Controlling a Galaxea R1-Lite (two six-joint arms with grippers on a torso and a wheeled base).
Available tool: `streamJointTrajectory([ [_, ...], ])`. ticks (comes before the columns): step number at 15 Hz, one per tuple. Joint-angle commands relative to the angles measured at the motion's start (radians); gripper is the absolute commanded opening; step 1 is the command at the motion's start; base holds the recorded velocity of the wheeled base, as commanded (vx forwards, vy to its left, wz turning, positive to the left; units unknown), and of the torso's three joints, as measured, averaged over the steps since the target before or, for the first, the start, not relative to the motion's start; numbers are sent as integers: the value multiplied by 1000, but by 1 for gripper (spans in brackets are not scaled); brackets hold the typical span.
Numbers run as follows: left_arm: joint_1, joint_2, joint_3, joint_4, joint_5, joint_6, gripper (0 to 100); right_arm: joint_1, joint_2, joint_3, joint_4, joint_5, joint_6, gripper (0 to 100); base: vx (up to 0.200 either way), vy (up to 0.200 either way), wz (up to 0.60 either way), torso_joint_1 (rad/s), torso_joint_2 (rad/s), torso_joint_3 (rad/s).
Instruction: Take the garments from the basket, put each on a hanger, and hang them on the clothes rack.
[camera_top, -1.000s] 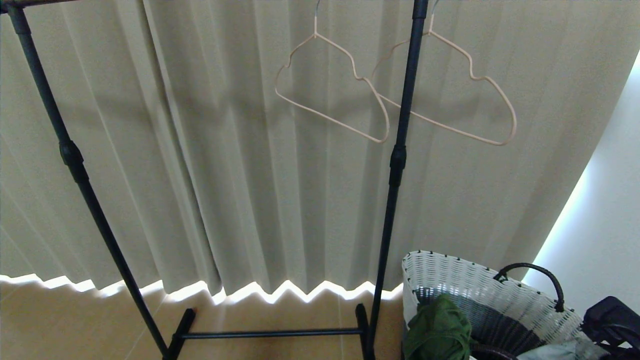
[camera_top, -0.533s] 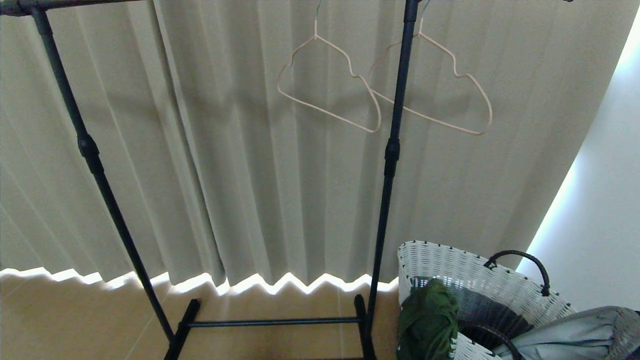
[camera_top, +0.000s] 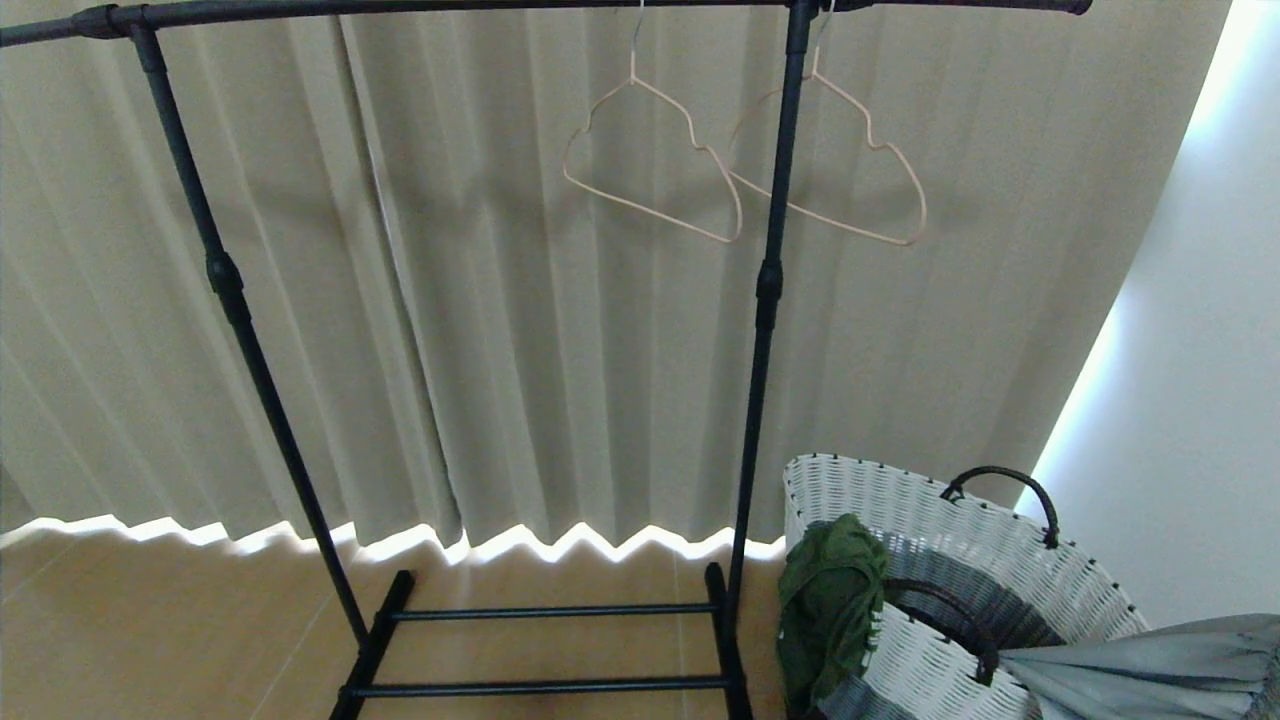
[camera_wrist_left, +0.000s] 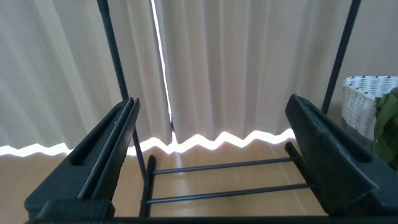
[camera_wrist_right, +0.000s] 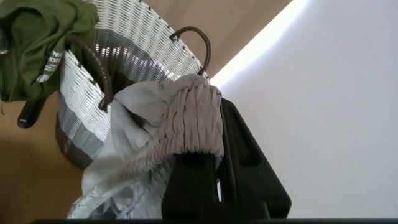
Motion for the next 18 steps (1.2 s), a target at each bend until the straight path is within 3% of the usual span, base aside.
streamJointTrajectory([
  [1,0,0,0,-1,1,0,100,1,-9,-1,-1,0,-1,0,0,200,0,2,2,12],
  [9,2,0,0,-1,1,-19,100,1,-43,7,17,2,-1,0,0,200,0,4,1,2],
  [11,2,0,0,-1,4,-6,100,1,-41,1,74,3,-1,0,0,0,0,0,0,0],
  [16,2,0,0,-1,-10,61,100,8,-32,-21,85,6,1,0,0,0,0,0,0,0],
  [18,2,0,0,-2,-13,98,100,30,-26,-58,109,60,-1,0,0,0,0,0,0,0],
])
